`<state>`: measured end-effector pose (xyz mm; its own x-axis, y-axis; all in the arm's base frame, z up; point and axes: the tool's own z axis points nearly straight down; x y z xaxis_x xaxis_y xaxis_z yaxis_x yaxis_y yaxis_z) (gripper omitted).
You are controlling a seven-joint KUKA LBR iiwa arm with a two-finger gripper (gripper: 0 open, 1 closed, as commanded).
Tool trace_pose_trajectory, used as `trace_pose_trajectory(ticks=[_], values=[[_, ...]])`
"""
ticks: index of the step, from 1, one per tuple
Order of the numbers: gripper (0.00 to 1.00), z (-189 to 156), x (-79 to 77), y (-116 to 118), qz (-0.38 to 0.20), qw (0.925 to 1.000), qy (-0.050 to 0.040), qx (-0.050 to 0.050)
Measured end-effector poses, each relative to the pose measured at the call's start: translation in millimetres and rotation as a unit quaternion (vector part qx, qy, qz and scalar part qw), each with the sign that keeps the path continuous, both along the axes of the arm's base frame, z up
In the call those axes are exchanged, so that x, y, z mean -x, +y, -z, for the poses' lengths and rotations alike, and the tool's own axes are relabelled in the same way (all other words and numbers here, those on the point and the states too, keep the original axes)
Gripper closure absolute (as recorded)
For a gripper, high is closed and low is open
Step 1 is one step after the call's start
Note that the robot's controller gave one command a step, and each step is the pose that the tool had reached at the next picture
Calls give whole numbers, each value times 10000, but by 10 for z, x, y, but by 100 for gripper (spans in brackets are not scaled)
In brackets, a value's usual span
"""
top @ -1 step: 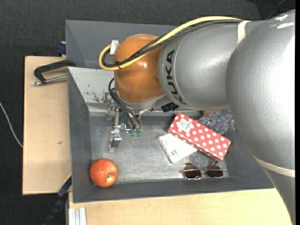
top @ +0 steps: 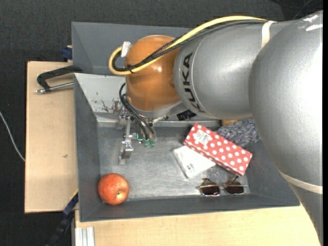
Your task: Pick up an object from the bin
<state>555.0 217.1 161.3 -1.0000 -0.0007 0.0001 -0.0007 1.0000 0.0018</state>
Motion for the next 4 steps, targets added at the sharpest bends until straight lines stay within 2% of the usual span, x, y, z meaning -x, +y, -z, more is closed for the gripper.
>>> trace_pose_trajectory(ticks=[1,2,3,4], values=[[0,244,298,28,-951,9954,-97,-3],[0,416,583,-108,-875,9961,-54,65],[0,411,628,-42,-1279,9918,24,78],[0,396,622,-5,-1540,9880,18,73]])
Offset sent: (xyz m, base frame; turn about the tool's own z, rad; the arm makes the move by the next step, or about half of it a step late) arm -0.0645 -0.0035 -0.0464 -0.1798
